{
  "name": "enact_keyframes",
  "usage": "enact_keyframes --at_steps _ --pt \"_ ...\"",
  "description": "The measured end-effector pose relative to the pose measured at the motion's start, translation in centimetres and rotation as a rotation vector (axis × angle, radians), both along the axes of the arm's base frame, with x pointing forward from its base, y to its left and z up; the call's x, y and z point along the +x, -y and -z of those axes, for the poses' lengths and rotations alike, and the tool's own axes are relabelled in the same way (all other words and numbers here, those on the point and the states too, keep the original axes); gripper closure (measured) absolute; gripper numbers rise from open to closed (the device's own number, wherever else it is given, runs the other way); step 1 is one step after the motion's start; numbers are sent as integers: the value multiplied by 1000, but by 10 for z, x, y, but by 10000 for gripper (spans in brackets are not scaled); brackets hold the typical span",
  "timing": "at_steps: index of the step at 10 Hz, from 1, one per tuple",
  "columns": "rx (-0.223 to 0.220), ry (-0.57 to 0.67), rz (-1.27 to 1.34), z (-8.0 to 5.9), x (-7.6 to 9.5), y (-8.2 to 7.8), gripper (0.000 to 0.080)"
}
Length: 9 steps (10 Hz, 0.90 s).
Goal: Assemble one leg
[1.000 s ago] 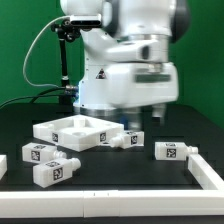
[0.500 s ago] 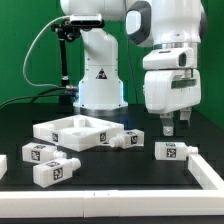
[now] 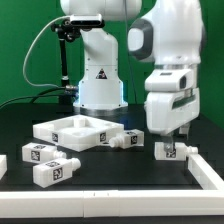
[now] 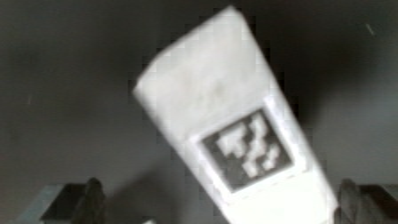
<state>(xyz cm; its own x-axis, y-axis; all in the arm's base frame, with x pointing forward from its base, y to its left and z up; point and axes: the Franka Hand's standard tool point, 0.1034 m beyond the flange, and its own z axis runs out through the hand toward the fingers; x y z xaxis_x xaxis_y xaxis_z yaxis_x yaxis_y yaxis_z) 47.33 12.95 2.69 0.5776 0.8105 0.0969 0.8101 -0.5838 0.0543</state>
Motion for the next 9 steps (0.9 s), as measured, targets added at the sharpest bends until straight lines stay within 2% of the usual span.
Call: enact_keyframes --at_steps 3,4,5,7,8,9 --pt "0 0 0 0 0 0 150" --pt "0 0 0 0 0 0 275" --pt "0 0 0 0 0 0 275" --pt "0 0 0 0 0 0 548" --pt "0 0 0 0 0 0 718" --pt "0 0 0 0 0 0 773"
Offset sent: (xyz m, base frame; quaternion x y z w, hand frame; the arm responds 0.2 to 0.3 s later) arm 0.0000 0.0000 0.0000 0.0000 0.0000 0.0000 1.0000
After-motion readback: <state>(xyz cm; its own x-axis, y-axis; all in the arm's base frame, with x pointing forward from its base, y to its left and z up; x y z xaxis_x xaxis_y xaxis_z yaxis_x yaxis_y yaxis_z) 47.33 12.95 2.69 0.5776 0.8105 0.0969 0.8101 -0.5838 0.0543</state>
